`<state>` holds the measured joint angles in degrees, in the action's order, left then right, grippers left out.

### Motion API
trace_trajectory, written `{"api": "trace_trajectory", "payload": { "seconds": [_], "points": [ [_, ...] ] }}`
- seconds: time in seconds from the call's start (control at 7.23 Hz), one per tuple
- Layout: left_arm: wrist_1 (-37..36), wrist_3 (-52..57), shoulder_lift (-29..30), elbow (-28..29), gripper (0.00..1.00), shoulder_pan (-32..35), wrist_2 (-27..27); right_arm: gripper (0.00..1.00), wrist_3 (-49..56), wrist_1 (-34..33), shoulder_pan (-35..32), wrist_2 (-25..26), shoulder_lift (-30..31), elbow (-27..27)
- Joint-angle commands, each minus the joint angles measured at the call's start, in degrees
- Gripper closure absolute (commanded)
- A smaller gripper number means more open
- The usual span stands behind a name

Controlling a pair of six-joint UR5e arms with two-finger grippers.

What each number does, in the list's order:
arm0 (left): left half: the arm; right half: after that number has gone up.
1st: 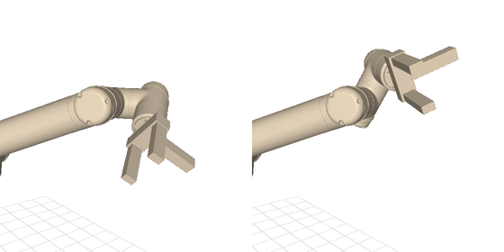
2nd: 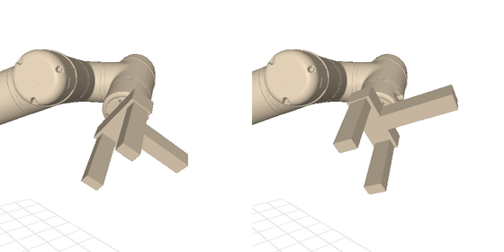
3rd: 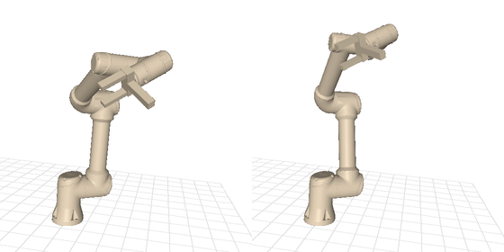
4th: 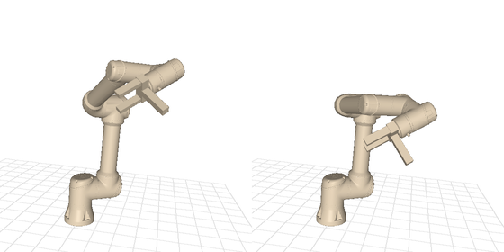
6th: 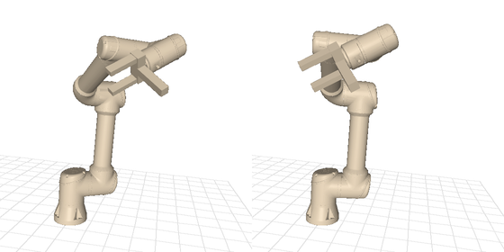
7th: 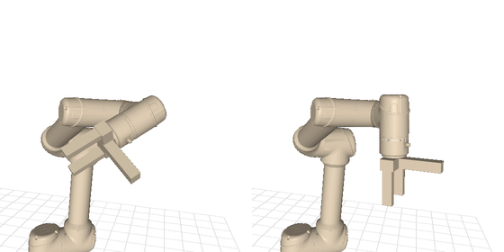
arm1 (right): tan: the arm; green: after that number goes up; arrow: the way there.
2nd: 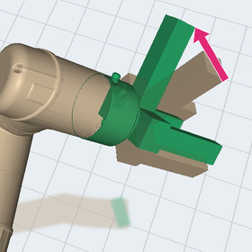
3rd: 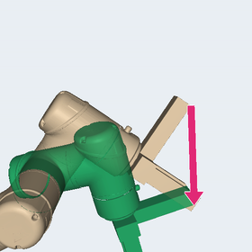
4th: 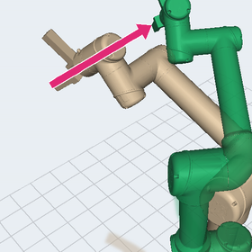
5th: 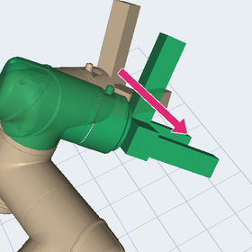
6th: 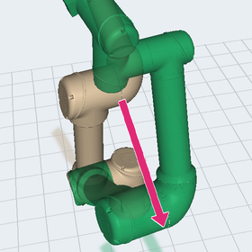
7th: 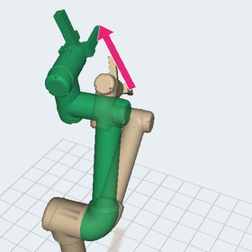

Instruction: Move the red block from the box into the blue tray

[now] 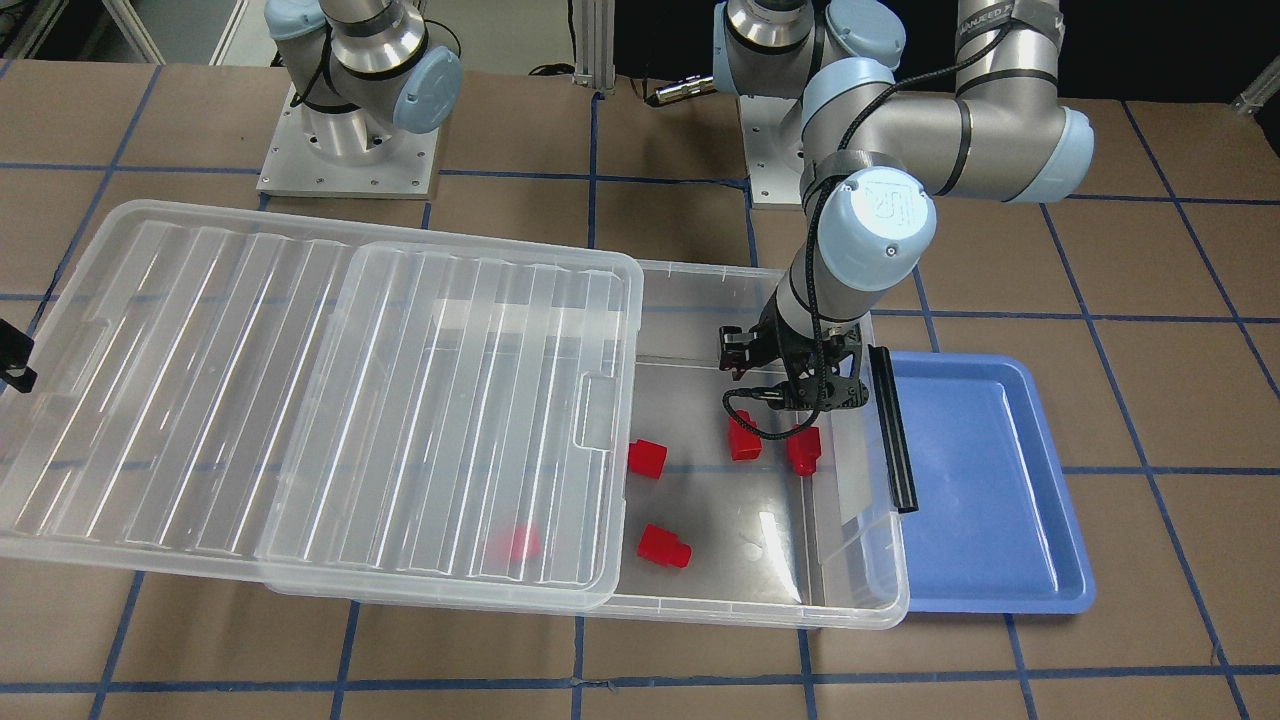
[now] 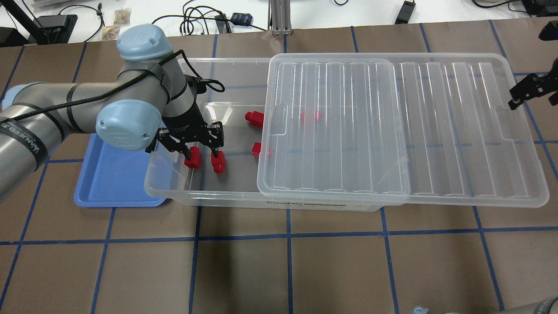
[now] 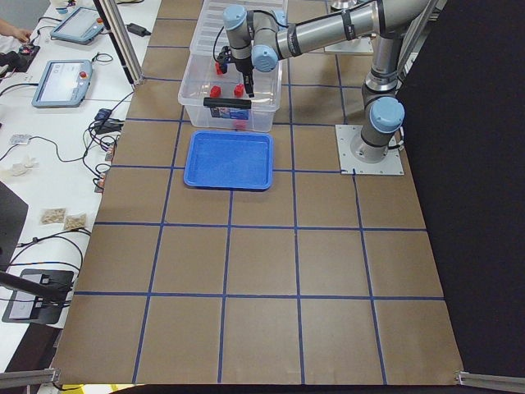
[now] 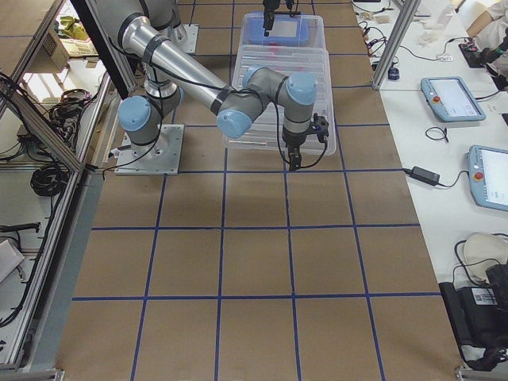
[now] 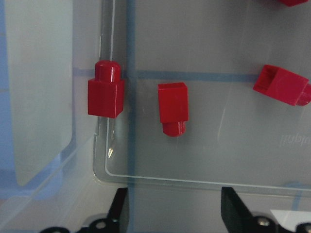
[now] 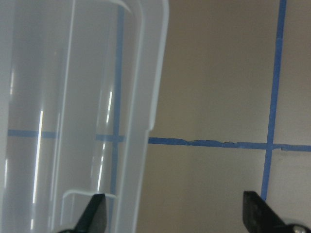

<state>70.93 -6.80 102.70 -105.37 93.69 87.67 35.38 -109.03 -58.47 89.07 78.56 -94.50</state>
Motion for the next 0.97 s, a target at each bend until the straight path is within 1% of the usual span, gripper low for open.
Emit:
{"api": "trace_trajectory", "payload": {
  "seconds": [0.0, 0.14, 0.28, 0.42, 0.55, 0.69, 0.83],
  "points": [
    [-5.00, -0.24, 2.58, -2.13, 0.31, 0.00, -0.13, 0.00, -0.66, 7.38, -1.03, 0.58, 1.24, 5.78],
    [-5.88, -0.32, 3.46, -2.21, 0.31, 0.00, -0.05, 0.00, -1.10, 13.87, -1.03, 1.45, 2.81, 9.64],
    [-7.63, -0.24, 4.43, -2.04, 0.31, 0.00, -0.05, 0.00, -1.10, 18.02, -1.03, 3.64, 3.79, 12.99],
    [-9.82, -0.32, 5.65, -1.95, 0.31, 0.00, -0.13, 0.00, -1.36, 23.55, -1.03, 3.57, 4.93, 16.24],
    [-11.15, -0.41, 6.54, -1.95, 0.31, 0.00, -0.13, 0.00, -1.45, 26.38, -1.20, 4.01, 6.24, 18.01],
    [-11.51, -0.41, 7.33, -1.95, 0.31, 0.00, 0.04, 0.00, -1.45, 27.89, -1.47, 4.10, 7.04, 18.12],
    [-11.78, -0.41, 7.86, -2.12, 0.31, 0.00, 0.13, 0.00, -1.45, 27.65, -2.34, 4.27, 6.96, 18.21]
  ]
}}
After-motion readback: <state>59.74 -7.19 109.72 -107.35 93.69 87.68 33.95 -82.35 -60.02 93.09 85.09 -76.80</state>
